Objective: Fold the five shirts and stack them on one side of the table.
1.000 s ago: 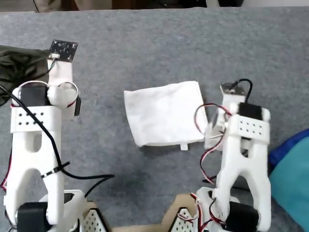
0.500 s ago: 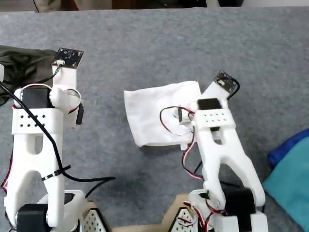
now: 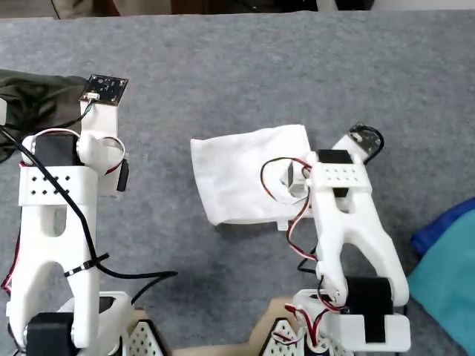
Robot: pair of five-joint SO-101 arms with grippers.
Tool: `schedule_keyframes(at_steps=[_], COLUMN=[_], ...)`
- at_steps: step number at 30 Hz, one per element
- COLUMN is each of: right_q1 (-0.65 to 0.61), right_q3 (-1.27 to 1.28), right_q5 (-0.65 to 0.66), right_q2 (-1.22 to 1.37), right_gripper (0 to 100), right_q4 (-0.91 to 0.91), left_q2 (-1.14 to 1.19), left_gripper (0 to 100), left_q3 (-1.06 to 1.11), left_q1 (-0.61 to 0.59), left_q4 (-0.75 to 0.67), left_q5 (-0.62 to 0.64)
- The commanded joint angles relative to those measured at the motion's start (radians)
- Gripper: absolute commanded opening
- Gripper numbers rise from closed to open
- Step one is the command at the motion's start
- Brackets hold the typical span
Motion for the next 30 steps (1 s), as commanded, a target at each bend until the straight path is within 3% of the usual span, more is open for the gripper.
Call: schedule_keyframes(at_steps=[1, 5, 11, 18, 30], right_q1=[-0.051, -0.096, -0.038, 0.056, -0.045], right_q3=[-0.024, -0.015, 0.015, -0.01, -0.028], right_q5=[-0.071, -0.149, -0.15, -0.049, -0.161], right_q2=[0.002, 0.002, 0.001, -0.002, 0.111], right_gripper=[24.9, 24.9, 24.9, 24.9, 24.9], right_q4=[-0.069, -0.135, -0.133, -0.02, -0.133], left_q2=[-0.027, -0.025, -0.03, -0.024, -0.021], left_gripper=[2, 2, 2, 2, 2], left_q3=[-0.041, -0.048, -0.041, -0.043, -0.041], left_q1=[0.011, 0.005, 0.002, 0.003, 0.003], left_q4=[0.003, 0.006, 0.008, 0.003, -0.006], left_q5=[0.008, 0.008, 0.005, 0.003, -0.021])
